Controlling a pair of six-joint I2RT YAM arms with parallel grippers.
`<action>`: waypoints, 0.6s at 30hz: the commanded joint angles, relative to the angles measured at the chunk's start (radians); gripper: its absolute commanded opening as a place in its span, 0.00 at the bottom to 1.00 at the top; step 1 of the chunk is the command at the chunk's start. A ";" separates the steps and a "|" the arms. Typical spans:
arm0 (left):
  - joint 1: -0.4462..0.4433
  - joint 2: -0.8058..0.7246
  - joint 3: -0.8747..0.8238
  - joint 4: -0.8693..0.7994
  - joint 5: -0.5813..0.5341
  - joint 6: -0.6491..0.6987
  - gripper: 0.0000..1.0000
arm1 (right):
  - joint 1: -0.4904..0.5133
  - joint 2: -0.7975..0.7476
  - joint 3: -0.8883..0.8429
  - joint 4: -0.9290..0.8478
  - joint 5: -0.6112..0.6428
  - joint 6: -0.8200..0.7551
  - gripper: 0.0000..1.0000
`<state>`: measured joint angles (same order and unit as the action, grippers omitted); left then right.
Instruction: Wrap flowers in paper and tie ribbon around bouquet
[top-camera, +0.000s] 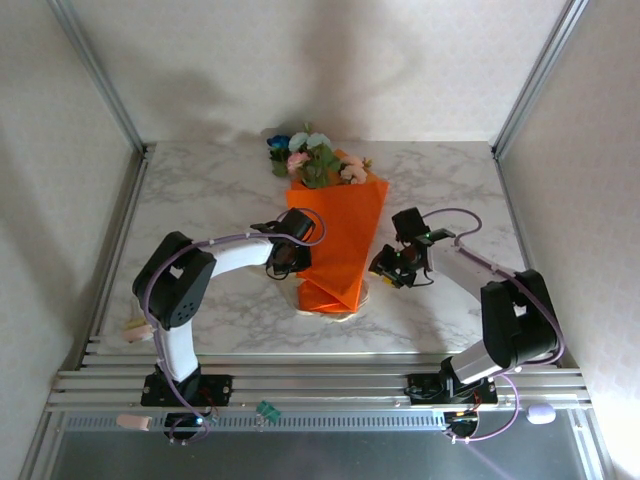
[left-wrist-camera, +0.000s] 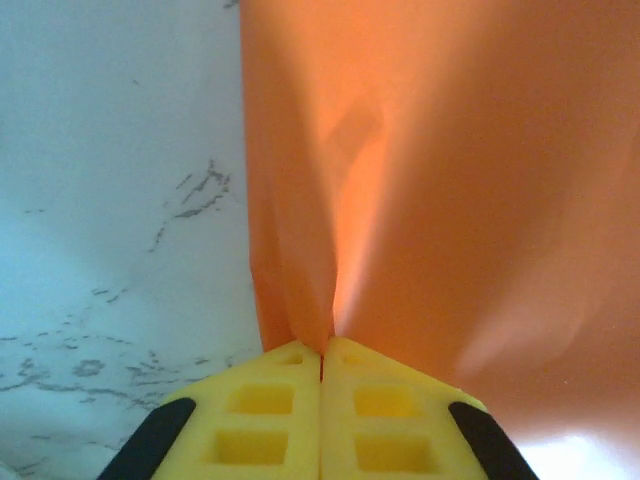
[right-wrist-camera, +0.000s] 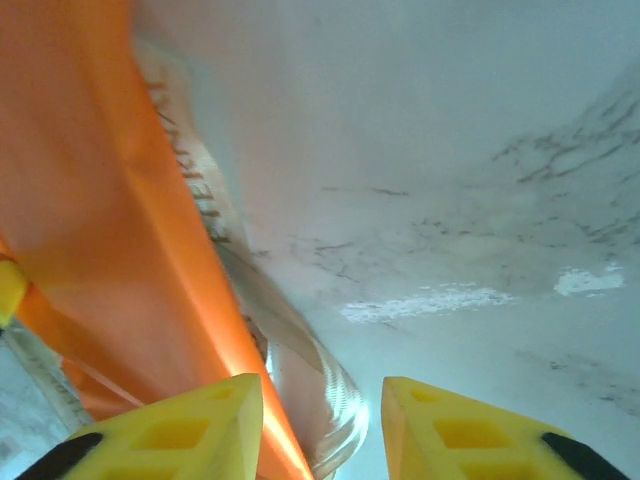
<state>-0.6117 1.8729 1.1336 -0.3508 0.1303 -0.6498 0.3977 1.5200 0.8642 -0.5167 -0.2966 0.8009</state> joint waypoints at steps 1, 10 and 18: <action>0.009 0.009 -0.034 0.002 -0.025 -0.003 0.00 | 0.029 0.071 -0.036 0.083 -0.078 0.048 0.33; 0.038 -0.021 -0.051 -0.005 -0.003 0.010 0.00 | 0.050 0.167 -0.010 0.137 -0.063 0.093 0.22; 0.061 -0.046 -0.084 0.022 0.016 0.015 0.00 | 0.055 0.201 0.015 0.137 -0.005 0.128 0.00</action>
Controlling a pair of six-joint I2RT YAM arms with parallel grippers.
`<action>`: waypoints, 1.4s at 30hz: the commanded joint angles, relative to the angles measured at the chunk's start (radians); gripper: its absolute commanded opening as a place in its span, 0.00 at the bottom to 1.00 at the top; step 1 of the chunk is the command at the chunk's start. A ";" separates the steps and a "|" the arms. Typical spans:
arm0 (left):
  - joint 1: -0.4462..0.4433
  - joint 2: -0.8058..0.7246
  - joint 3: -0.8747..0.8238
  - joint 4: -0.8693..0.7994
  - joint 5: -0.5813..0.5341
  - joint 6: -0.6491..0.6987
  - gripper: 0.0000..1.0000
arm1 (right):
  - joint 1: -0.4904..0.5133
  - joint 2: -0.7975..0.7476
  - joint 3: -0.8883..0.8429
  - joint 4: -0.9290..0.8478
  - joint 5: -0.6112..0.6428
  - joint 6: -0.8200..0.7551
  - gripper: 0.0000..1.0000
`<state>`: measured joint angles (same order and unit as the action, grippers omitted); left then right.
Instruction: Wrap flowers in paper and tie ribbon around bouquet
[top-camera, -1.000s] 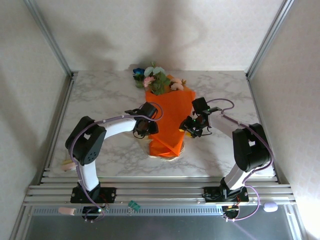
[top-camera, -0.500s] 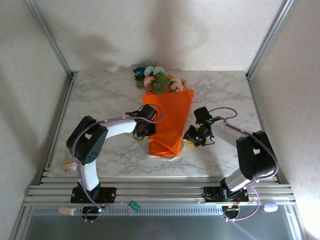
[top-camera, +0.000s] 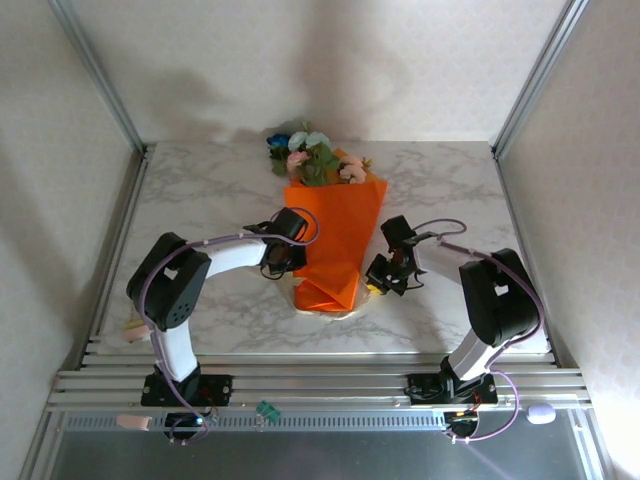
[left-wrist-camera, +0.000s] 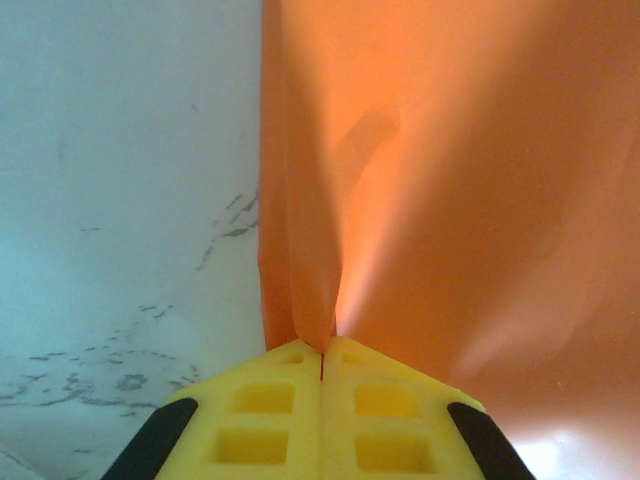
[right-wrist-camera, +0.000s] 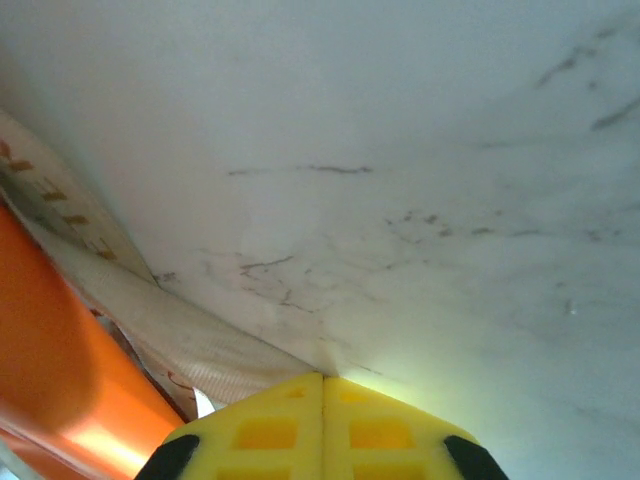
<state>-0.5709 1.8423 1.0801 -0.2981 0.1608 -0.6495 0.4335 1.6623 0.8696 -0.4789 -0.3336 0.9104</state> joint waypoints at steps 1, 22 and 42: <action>0.023 -0.018 -0.032 -0.031 -0.010 0.014 0.00 | 0.010 0.050 0.016 0.090 0.053 0.026 0.00; 0.040 -0.035 -0.056 -0.008 0.034 -0.006 0.00 | -0.198 -0.112 0.020 -0.123 0.150 0.022 0.00; 0.040 -0.010 -0.031 -0.016 0.043 -0.001 0.00 | -0.081 -0.198 0.113 -0.168 0.320 -0.165 0.56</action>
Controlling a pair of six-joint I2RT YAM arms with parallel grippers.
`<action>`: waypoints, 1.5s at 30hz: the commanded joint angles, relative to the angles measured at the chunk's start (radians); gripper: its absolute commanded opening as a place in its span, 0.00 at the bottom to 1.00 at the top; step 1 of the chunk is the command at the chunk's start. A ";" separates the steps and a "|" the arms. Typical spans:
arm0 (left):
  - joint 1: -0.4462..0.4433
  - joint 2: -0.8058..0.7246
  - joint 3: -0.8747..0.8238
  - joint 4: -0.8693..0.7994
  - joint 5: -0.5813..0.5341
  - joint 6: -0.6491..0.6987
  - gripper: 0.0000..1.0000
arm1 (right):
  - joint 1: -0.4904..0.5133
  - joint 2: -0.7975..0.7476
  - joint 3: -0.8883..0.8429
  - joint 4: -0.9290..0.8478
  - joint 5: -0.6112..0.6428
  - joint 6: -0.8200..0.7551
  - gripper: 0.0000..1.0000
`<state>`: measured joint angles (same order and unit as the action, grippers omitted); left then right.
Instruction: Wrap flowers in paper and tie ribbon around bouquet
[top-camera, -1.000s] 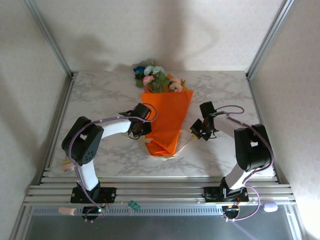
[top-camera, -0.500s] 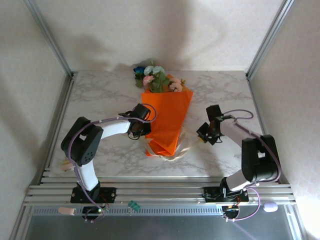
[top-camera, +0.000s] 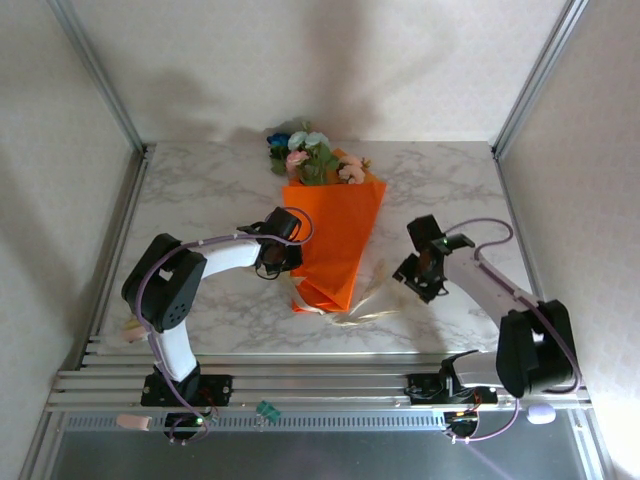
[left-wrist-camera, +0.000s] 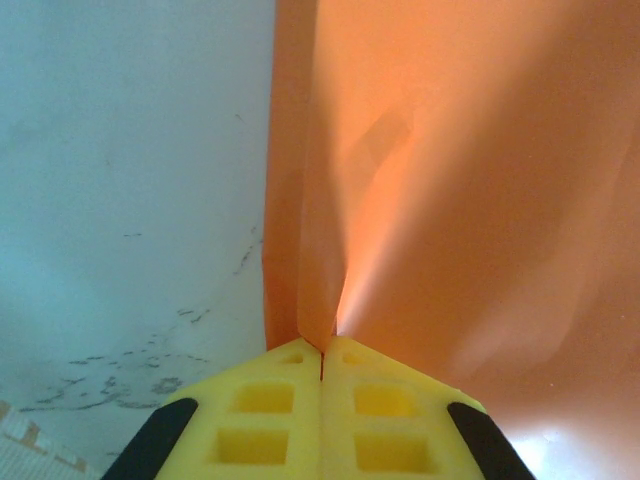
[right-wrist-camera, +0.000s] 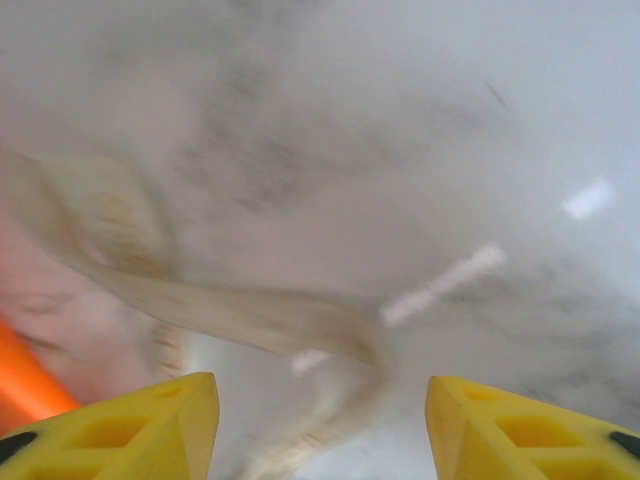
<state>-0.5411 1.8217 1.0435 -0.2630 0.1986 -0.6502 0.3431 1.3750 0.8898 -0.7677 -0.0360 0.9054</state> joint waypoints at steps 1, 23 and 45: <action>0.010 0.012 0.006 -0.050 0.005 0.000 0.00 | 0.024 0.138 0.144 0.123 0.026 -0.204 0.55; 0.010 0.019 0.021 -0.061 0.007 0.006 0.00 | 0.049 0.419 0.242 0.120 0.071 -0.169 0.00; 0.005 -0.191 0.073 -0.215 -0.166 -0.122 0.62 | -0.149 0.171 0.051 0.108 0.057 0.001 0.00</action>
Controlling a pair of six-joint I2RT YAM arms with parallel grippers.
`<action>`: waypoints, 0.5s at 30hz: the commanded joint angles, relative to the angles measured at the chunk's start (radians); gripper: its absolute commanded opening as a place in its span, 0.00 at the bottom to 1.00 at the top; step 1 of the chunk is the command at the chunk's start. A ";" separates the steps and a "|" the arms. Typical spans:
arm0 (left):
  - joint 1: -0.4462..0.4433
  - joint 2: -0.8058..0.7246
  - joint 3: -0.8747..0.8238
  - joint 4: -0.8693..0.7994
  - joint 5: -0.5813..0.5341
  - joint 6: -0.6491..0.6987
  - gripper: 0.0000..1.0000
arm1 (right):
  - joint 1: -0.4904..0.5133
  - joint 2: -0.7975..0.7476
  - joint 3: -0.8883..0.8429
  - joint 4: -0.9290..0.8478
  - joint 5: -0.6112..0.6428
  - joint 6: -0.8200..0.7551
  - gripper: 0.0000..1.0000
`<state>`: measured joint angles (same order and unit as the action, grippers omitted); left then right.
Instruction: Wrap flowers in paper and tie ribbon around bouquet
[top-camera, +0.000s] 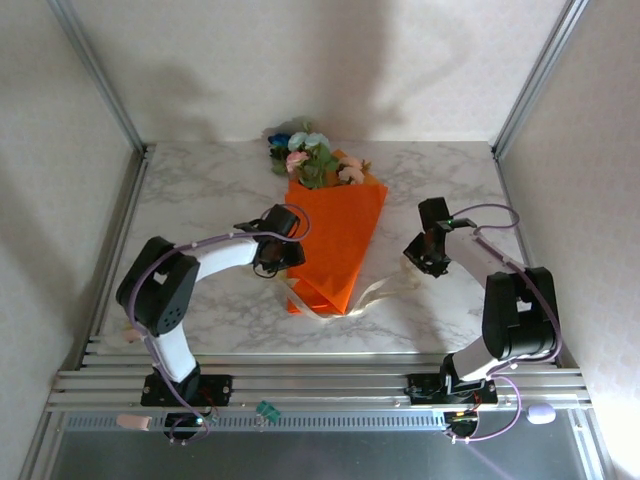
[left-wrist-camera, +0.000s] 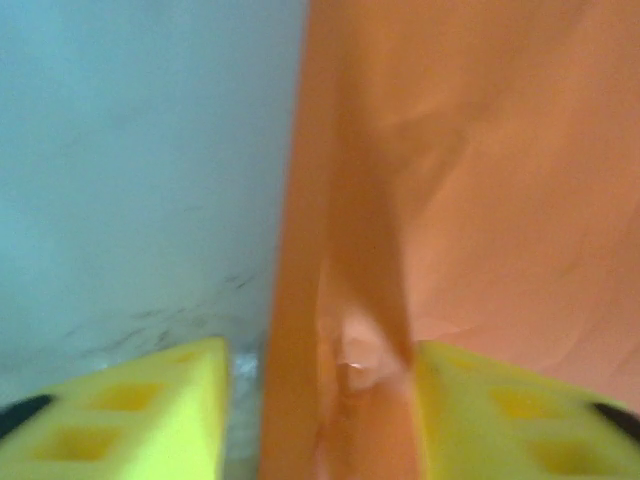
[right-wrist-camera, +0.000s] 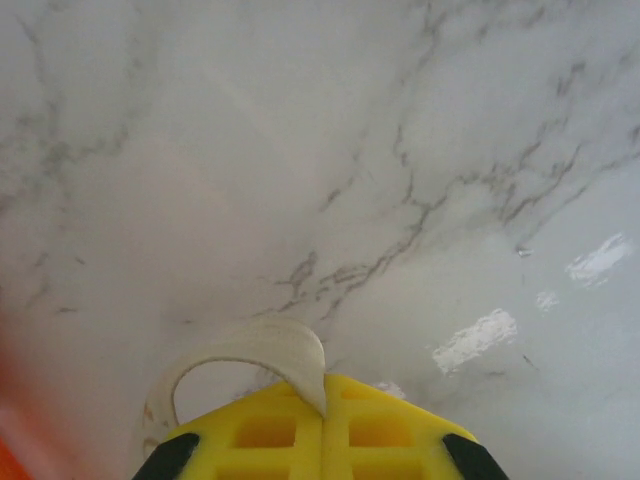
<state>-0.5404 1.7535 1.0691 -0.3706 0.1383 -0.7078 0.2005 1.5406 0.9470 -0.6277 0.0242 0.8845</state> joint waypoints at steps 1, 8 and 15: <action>0.005 -0.160 0.043 -0.127 -0.122 -0.092 0.64 | -0.012 0.006 -0.009 -0.039 0.015 0.020 0.00; 0.010 -0.231 -0.095 -0.162 0.039 -0.234 0.62 | -0.038 0.061 0.016 -0.041 -0.018 -0.030 0.24; -0.013 -0.204 -0.197 -0.122 0.063 -0.312 0.58 | -0.032 -0.089 0.023 -0.087 0.080 -0.078 0.54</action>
<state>-0.5465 1.5505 0.8852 -0.4744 0.1844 -0.9508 0.1635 1.5398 0.9463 -0.6704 0.0471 0.8455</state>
